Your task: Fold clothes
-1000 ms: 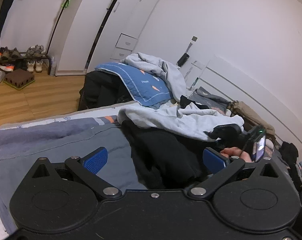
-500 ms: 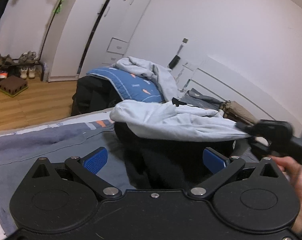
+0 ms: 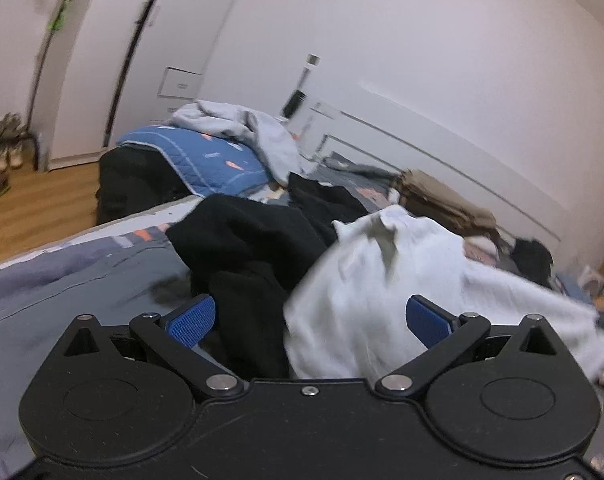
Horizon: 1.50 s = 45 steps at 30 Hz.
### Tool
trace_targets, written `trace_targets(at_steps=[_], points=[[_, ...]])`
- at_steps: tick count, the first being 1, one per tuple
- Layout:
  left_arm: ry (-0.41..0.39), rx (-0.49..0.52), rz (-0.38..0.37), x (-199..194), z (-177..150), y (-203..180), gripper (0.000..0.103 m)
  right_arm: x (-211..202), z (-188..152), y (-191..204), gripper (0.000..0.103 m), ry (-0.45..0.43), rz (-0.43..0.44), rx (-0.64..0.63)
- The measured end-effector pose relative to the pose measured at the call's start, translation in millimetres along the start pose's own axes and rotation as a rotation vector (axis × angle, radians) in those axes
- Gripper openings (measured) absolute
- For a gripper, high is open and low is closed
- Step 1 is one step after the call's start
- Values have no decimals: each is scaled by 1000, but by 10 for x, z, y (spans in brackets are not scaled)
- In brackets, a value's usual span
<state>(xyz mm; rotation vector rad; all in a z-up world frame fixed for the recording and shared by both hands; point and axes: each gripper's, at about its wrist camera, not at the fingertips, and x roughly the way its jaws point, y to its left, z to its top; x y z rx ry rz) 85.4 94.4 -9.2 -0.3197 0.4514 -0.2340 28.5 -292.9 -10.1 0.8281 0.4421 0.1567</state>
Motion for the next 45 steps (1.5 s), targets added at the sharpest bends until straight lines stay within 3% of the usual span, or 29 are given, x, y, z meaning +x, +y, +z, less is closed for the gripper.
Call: trace_targets(at_steps=[3,7,11,12,17,21,27,34,39,45], points=[[28,51,-18,44,-84,-129,103,-367,-167,-253,4,33,-110,-28],[78,129,-47,139,-270,-344,103,-519,-437,-540,8,100,-380,-140],[139,177,-84,260,-458,-483,103,-648,-622,-616,29,69,-531,-237],[144,190,-82,271,-490,-522,103,-689,-637,-623,37,45,-518,-237],[146,204,-94,208,-550,-645,103,-908,-734,-649,53,-81,-405,-248],[140,215,-103,167,-585,-740,103,-892,-822,-606,62,-93,-389,-335],[128,224,-109,111,-671,-991,103,-1030,-849,-394,72,-73,-347,-358],[143,232,-137,168,-754,-1174,103,-841,-555,-161,80,-41,-350,-470],[175,253,-152,267,-878,-1248,103,-705,-486,-410,81,-36,-288,-391],[190,332,-167,322,-1069,-1337,101,-753,-530,-627,81,-47,-294,-332]])
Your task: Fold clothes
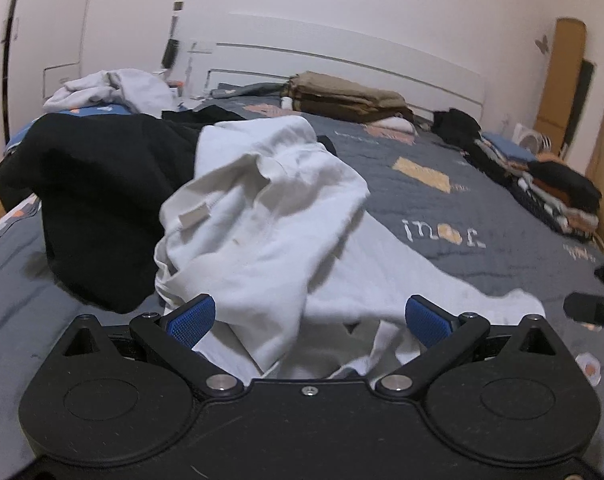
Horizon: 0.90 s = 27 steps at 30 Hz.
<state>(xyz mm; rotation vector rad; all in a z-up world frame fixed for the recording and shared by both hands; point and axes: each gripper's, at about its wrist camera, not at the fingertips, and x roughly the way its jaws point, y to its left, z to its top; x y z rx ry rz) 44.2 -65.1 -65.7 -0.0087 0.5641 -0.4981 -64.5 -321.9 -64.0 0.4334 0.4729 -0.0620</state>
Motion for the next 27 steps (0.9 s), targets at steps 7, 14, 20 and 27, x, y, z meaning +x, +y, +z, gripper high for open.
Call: trace_targets(at_steps=[7,14,20,27], points=[[-18,52,-41,44,-110,-186,96,-6,26,-139,81,-5,36,56],[-5,100,-52,167,-235,-428,95,25,67,-179,82,-6,43,90],[-9,185,9,255,-390,-542,94,55,52,-106,83,6,51,77],[19,200,58,418,-476,-541,76,114,21,-102,85,21,25,78]])
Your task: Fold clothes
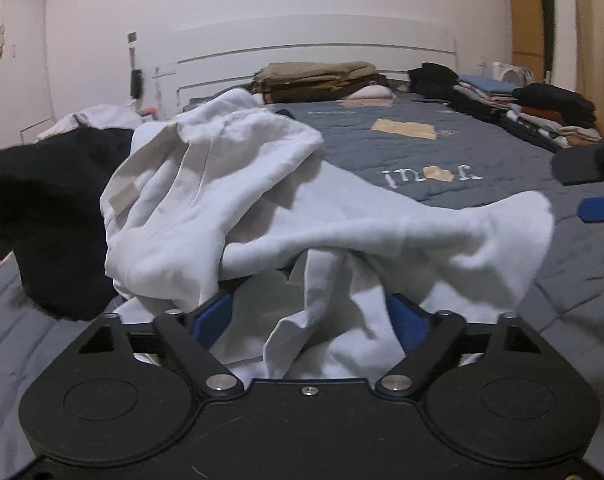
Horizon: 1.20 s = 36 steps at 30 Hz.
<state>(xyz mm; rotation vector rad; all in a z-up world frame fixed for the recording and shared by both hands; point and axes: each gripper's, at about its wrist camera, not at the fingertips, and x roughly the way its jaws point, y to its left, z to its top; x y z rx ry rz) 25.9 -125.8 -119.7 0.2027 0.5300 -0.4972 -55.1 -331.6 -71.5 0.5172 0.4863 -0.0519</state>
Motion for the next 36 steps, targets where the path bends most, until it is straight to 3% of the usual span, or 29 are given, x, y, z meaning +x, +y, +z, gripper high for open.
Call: trace_targets(at_steps=[1,3,5,11,21,25,32,36], points=[[5,-8,-7,21,-2,-1,74,-1,0,-5,85,0,-1,3],[14,-18,-30,45,-6,-21,58,-3,-1,-15,85,0,-2,10],[21,-15,-40,56,-13,-63,52,-6,-1,-25,85,-1,-3,17],[13,-26,-16,75,-43,-90,21,-18,3,-49,86,-4,-4,36],[-18,-51,1,-106,-116,-171,11,-61,80,-38,86,-19,18,55],[-101,-35,43,-336,-179,-226,8,-109,126,-23,86,-33,31,63],[-118,-132,44,-647,-212,-135,7,-173,182,9,86,-52,48,65],[-177,-140,70,-1016,-311,-157,7,-183,199,38,86,-51,58,60]])
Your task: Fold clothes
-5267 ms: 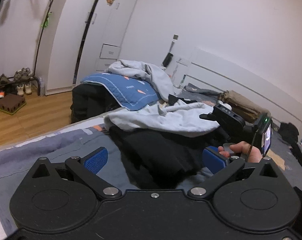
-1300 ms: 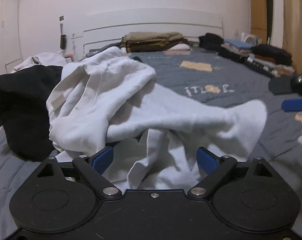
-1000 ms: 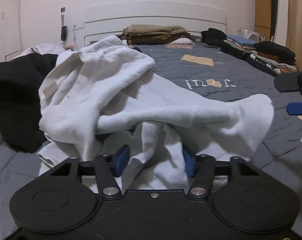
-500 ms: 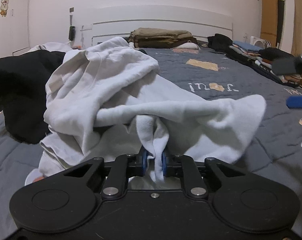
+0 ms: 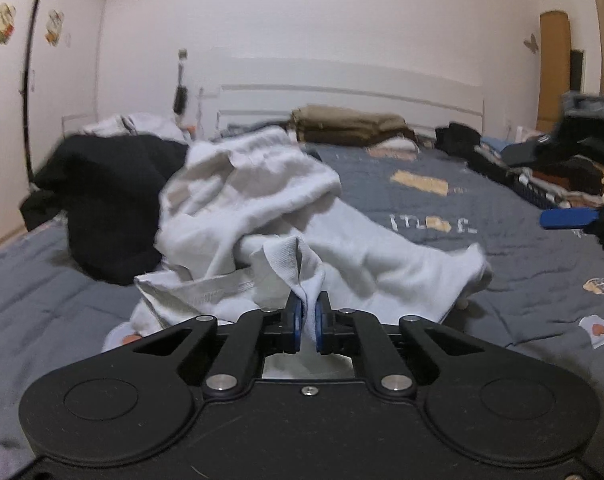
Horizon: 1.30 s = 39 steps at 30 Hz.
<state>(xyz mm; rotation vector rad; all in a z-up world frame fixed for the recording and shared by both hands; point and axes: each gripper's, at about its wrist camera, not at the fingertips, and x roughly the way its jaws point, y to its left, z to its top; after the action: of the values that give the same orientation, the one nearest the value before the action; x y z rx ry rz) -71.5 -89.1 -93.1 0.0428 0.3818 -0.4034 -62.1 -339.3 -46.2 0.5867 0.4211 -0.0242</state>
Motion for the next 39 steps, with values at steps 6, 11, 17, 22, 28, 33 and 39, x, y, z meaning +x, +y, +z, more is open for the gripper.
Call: trace_targets(at_steps=[6,11,17,22,28,33,39], points=[[21,-42,20,-428,-59,112,6,1,-2,65,86,36,28,-24],[168,-91,74,-435,-197,247,21,47,-25,51,86,62,-3,-38],[73,-74,118,-672,0,227,53,93,-24,-35,86,81,-56,-33],[-1,11,55,-664,288,-7,66,80,34,-190,86,71,-95,-3],[46,233,-93,-106,333,-576,66,-30,176,-347,86,63,-85,34],[108,326,-141,498,256,-966,66,-166,330,-494,86,120,32,77],[137,447,-135,927,22,-1255,66,-310,406,-691,87,67,27,115]])
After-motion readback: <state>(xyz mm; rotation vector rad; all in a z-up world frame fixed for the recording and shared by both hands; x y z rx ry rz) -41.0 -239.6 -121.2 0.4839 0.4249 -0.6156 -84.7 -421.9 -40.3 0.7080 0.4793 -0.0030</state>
